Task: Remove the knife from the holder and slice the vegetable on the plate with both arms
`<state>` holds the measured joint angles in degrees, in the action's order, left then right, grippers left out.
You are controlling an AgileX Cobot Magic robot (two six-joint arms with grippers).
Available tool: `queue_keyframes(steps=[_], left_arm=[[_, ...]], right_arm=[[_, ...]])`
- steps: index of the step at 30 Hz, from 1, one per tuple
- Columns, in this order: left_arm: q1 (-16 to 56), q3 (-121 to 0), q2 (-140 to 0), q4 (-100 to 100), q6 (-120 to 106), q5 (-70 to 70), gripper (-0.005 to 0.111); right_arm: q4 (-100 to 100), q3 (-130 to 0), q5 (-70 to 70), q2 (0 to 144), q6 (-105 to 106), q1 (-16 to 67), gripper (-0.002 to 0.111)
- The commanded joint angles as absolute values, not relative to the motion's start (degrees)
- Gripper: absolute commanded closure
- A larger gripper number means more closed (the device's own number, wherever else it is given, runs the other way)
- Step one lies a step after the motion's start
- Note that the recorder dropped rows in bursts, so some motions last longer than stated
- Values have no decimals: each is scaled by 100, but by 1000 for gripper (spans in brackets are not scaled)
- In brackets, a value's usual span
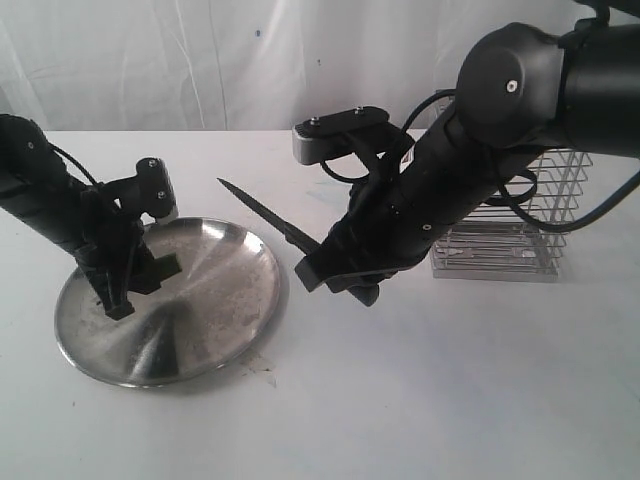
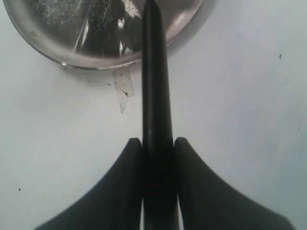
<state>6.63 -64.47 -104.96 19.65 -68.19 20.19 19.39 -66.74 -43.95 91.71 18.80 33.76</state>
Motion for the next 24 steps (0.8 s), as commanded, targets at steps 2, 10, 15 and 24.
queue_keyframes(steps=[2, 10, 15, 24], left_arm=[[802, -6411, -10656, 2049, -6748, 1896, 107], [802, -6411, -10877, 1636, -6771, 1475, 107], [802, -6411, -10877, 1509, -6799, 1455, 102], [802, -6411, -10877, 1560, -6776, 1455, 60]], right_arm=[[1992, -6661, -4329, 9160, 1863, 3358, 108], [1992, -6661, -4329, 9160, 1863, 3358, 108], [1992, -6661, -4329, 9160, 1863, 3358, 108], [1992, -6661, -4329, 9160, 1863, 3358, 108]])
